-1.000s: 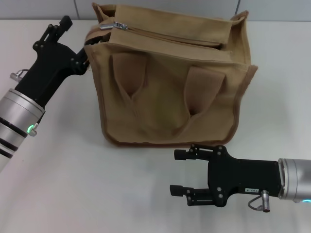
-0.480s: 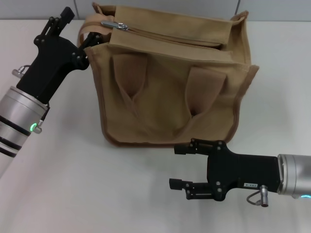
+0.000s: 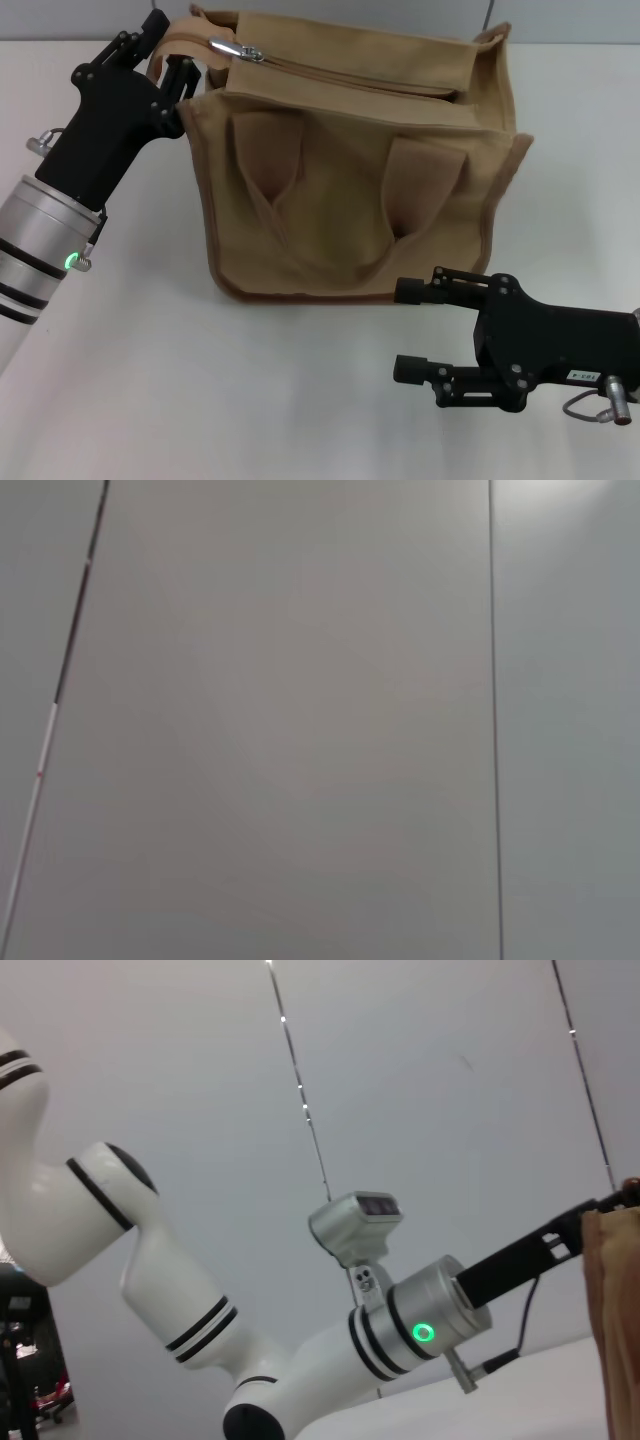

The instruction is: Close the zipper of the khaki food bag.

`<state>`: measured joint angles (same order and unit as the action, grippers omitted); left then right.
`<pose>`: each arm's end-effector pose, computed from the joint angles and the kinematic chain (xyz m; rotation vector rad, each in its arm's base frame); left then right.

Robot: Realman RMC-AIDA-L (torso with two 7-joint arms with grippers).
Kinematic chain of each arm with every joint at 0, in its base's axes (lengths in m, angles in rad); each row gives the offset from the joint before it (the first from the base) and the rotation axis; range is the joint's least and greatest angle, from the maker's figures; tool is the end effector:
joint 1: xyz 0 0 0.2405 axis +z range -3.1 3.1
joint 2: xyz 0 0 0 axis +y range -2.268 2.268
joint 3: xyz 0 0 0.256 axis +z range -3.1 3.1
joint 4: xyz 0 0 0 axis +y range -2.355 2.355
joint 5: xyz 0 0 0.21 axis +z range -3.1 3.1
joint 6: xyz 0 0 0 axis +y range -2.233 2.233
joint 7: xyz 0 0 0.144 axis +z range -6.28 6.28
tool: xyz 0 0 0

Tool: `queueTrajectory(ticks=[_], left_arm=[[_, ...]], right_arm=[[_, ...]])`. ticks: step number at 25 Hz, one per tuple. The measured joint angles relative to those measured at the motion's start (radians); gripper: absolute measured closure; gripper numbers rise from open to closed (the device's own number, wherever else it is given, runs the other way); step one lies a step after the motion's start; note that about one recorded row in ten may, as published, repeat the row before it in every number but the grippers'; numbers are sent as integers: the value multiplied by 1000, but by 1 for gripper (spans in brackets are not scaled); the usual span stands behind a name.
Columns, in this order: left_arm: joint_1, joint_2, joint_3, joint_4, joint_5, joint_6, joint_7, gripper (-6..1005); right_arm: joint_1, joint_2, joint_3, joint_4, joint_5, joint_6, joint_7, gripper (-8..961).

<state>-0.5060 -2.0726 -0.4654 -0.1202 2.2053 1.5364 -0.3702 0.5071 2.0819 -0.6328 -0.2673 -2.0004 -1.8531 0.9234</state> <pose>-0.2582 0.3182 -0.0213 -1.8204 -0.3303 -1.1649 0.2501 0.2477 -0.0447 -2.8609 0.3667 1.2264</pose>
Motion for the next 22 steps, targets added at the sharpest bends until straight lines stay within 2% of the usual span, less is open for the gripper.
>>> queueTrajectory(ticks=[6, 11, 13, 15, 18, 21, 22], left_arm=[[7, 0, -19, -10, 2, 8, 1, 803], [8, 0, -11, -26, 3, 13, 0, 975], [8, 1, -2, -42, 4, 13, 0, 974], [7, 2, 10, -56, 5, 14, 0, 973], [4, 0, 15, -61, 6, 15, 0, 971], [-2, 1, 11, -71, 30, 24, 0, 970], [-6, 1, 10, -73, 38, 26, 0, 969]], right_arm=[[-8, 0, 29, 5, 0, -4, 12, 189], [-12, -1, 150, 1, 11, -167, 112, 189], [-2, -4, 216, -22, 51, -236, 250, 189], [17, -7, 250, -79, 123, -281, 479, 189], [53, -22, 252, -137, 193, -276, 909, 189], [95, -39, 256, -103, 207, -229, 1241, 189], [95, -39, 256, -103, 207, -229, 1241, 189]])
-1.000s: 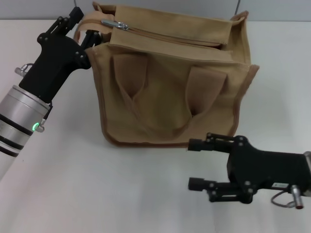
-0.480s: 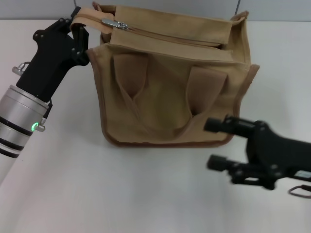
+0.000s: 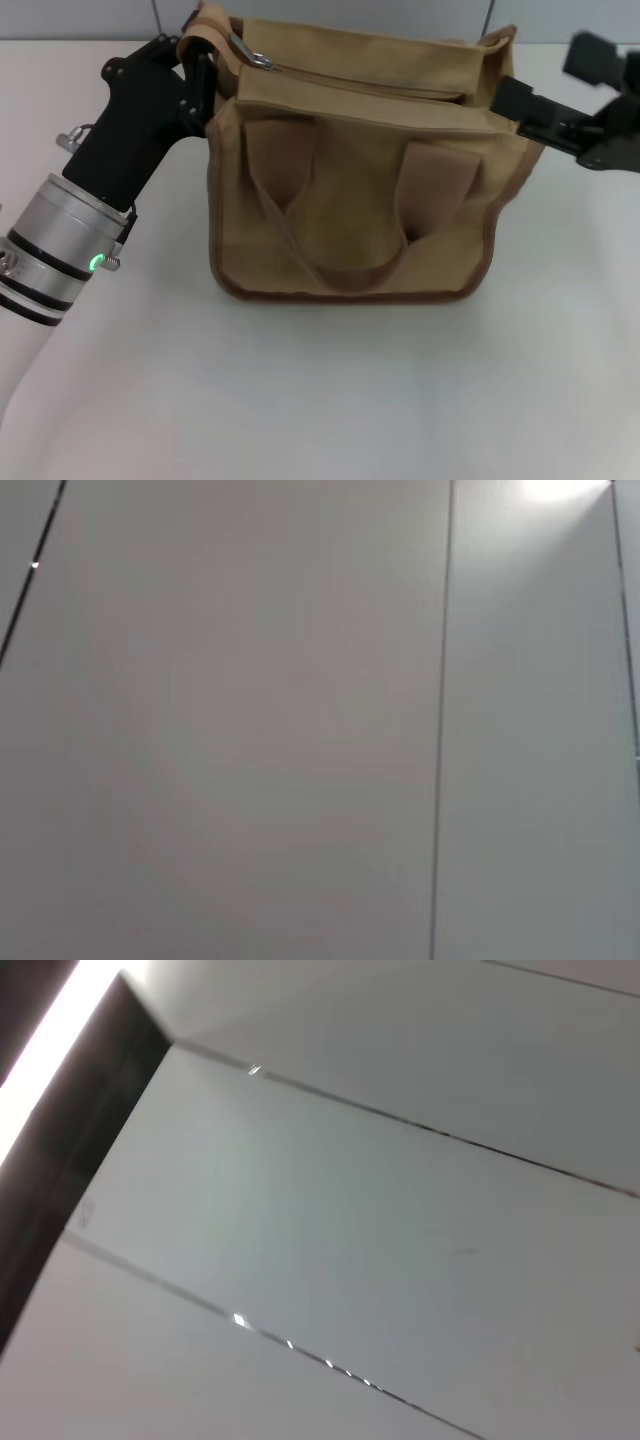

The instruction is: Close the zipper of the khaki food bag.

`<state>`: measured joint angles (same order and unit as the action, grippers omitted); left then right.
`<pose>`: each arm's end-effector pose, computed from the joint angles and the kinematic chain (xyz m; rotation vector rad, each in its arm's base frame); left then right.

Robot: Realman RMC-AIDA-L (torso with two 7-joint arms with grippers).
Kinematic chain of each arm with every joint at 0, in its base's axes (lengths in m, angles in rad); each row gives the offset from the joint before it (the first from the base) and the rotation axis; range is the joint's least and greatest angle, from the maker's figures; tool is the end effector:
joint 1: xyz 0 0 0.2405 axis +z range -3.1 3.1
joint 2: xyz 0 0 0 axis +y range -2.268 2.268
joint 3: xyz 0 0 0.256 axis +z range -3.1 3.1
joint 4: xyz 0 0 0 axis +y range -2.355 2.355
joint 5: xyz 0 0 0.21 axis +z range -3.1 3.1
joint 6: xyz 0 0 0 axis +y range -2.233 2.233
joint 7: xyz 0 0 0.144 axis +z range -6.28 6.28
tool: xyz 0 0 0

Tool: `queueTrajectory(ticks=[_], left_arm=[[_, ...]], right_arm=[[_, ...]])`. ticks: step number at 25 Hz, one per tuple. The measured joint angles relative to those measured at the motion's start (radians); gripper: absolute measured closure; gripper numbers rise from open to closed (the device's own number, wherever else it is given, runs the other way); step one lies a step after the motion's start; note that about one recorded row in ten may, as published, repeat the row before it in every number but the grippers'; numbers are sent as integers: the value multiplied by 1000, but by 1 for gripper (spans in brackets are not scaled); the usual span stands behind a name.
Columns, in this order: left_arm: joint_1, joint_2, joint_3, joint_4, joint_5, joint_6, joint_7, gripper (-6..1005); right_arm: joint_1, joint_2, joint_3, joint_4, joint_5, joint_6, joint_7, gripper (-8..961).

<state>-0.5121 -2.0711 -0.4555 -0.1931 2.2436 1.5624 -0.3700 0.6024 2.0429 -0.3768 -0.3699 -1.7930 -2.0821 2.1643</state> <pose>-0.2363 0.3138 -0.0313 -1.8550 -0.3133 -1.2742 0.2127 0.2955 0.0406 1.9109 -1.3135 -1.4008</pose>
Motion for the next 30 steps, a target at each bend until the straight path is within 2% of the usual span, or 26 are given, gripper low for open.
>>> queueTrajectory(ticks=[5, 10, 15, 17, 22, 27, 29, 30], left_arm=[[-15, 2, 0, -1, 38, 16, 0, 967], [-24, 3, -3, -2, 153, 93, 1, 964], [-22, 3, -27, 0, 166, 107, -1, 961], [-19, 4, -57, -1, 169, 114, -9, 960], [-23, 3, -69, -2, 172, 112, -30, 958], [-32, 2, -70, -2, 172, 105, -32, 955], [-40, 1, -70, -10, 172, 101, -33, 954], [-40, 1, -70, -10, 172, 101, -33, 954]], right_arm=[[18, 11, 9, 63, 2, 98, 85, 189], [9, 28, 12, 51, 16, 173, -4, 189], [1, 32, 12, 29, 30, 153, -127, 189], [-15, 33, 8, -25, 31, 147, -266, 189], [-34, 33, 0, -40, 29, 126, -447, 189], [-29, 36, -31, -20, 29, 29, -594, 190], [-22, 40, -32, 42, 30, -28, -714, 190], [-22, 40, -32, 42, 30, -28, -714, 190]])
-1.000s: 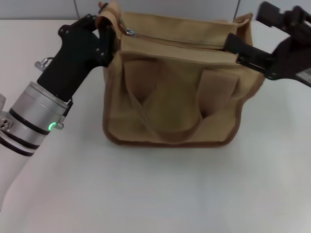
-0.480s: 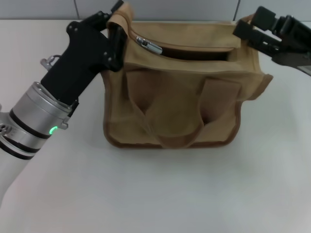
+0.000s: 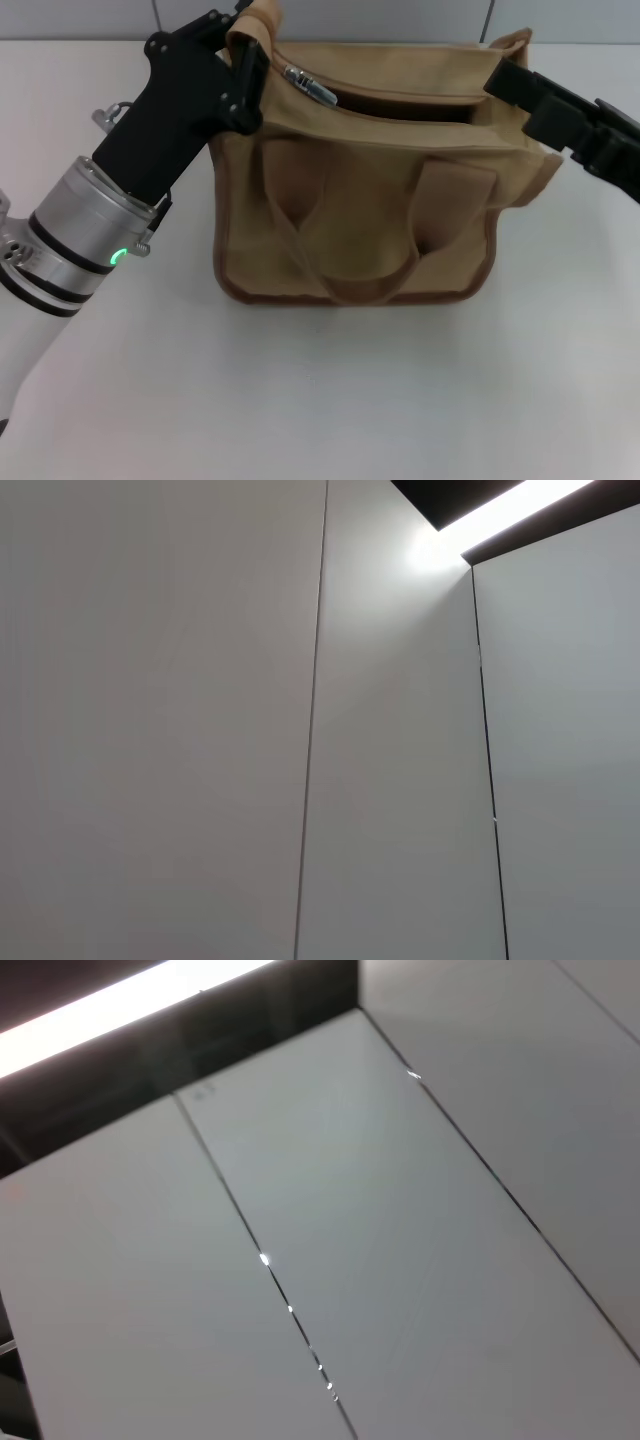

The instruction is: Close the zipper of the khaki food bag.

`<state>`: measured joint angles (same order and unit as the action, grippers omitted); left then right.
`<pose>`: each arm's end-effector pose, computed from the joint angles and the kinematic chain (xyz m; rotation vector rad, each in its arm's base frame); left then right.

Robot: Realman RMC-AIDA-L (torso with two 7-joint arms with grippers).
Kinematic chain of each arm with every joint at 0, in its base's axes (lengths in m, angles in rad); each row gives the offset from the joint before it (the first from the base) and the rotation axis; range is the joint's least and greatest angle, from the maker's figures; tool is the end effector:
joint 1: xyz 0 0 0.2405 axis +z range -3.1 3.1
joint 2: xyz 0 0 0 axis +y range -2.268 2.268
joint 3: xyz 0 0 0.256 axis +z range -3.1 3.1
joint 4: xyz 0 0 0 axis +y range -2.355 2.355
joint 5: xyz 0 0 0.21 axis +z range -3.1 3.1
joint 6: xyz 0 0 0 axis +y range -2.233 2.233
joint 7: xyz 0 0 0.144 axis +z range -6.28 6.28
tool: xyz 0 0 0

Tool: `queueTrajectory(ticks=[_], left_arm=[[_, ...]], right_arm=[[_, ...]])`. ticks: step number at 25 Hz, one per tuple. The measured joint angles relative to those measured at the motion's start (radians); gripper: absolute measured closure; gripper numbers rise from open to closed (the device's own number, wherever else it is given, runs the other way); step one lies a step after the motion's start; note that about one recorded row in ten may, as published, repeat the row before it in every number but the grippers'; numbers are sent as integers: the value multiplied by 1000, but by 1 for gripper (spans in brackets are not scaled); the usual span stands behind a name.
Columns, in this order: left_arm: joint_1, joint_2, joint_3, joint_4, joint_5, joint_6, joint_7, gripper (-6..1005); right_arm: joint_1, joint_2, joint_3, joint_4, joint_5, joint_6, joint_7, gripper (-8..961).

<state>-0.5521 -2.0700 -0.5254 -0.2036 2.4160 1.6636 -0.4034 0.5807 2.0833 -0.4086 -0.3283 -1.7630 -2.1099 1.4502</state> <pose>-0.2062 0.3090 -0.0320 -1.9390 -0.1864 -1.4391 0.2085 0.2802 0.0233 2.3904 -0.6634 -1.7411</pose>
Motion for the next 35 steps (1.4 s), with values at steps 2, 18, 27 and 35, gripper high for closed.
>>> queueTrajectory(ticks=[2, 18, 27, 35], left_arm=[[-3, 0, 0, -9, 0, -3, 0, 952], [-49, 0, -12, -31, 0, -31, 11, 944], [-88, 3, -15, -61, 2, -40, 20, 939], [-102, 1, -13, -67, 2, -64, 21, 935]], right_arm=[[6, 1, -2, 37, 0, 29, -56, 190], [61, -1, -6, 179, -4, 186, 284, 190], [48, -1, -4, 177, -3, 268, 262, 190], [74, 3, -7, 193, -4, 331, 254, 190]])
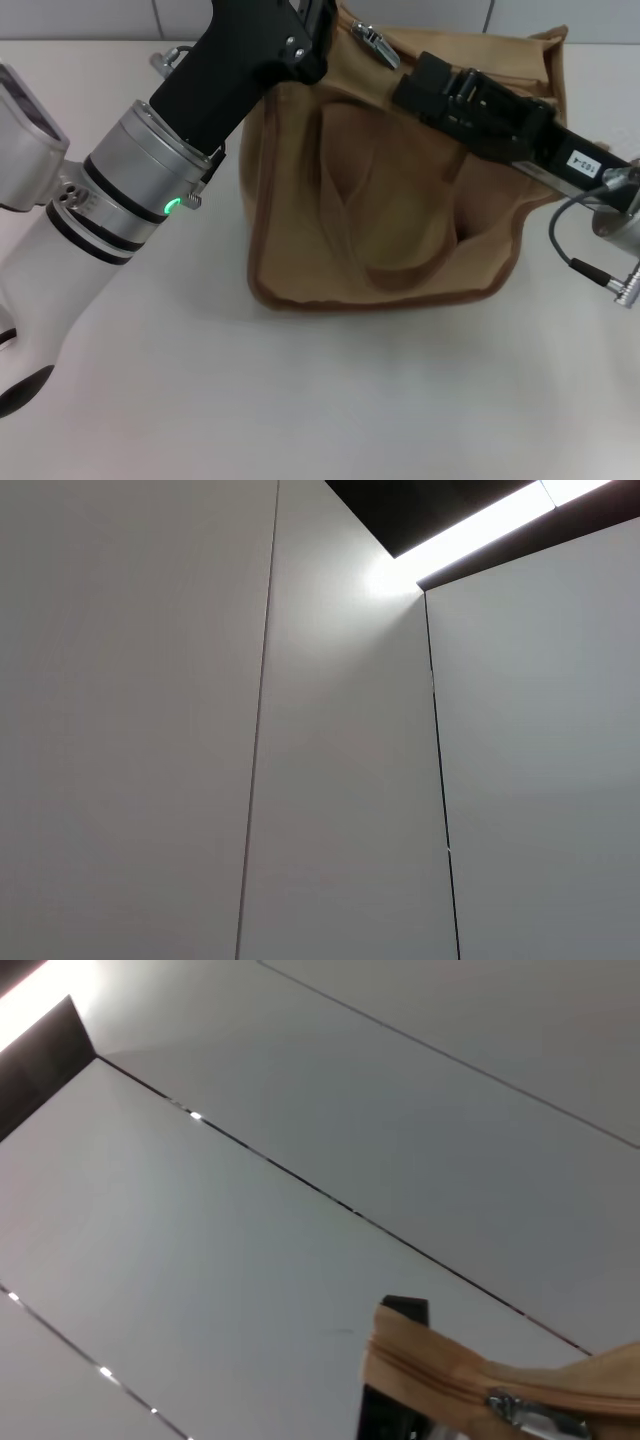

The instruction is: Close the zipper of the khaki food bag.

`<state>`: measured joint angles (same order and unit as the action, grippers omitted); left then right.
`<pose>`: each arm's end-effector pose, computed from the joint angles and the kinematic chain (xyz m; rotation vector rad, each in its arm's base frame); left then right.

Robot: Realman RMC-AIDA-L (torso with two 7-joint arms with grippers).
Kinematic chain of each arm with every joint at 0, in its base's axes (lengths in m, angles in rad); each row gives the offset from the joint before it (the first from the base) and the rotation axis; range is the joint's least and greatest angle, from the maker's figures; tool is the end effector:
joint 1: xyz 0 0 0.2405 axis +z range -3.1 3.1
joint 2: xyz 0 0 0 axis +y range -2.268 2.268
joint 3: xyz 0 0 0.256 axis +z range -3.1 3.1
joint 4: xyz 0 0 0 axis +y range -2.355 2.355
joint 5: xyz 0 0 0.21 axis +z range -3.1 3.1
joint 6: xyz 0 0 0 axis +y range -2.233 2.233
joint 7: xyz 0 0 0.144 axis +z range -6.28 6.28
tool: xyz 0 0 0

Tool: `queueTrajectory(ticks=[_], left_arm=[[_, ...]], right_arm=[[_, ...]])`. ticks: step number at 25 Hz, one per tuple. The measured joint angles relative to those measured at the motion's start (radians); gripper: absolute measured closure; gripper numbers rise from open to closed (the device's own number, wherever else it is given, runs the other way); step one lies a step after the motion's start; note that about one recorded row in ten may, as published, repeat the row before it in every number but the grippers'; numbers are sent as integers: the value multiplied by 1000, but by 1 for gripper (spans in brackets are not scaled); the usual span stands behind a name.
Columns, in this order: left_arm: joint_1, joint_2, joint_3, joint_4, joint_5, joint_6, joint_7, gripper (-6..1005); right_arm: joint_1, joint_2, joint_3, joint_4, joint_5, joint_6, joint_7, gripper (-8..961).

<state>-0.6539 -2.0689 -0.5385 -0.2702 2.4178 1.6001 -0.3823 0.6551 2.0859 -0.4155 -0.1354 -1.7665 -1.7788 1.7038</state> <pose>-0.1642 0.3316 -0.0397 -1.9689 -0.1226 -1.5052 0.2033 0.3142 -0.0262 2.1597 -1.3123 -1.5964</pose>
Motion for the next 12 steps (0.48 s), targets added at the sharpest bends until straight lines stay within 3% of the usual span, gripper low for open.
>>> queueTrajectory(ticks=[12], left_arm=[[-14, -3, 3, -3, -1, -18, 0, 929]], right_arm=[[45, 1, 11, 22, 3, 90, -1, 188]])
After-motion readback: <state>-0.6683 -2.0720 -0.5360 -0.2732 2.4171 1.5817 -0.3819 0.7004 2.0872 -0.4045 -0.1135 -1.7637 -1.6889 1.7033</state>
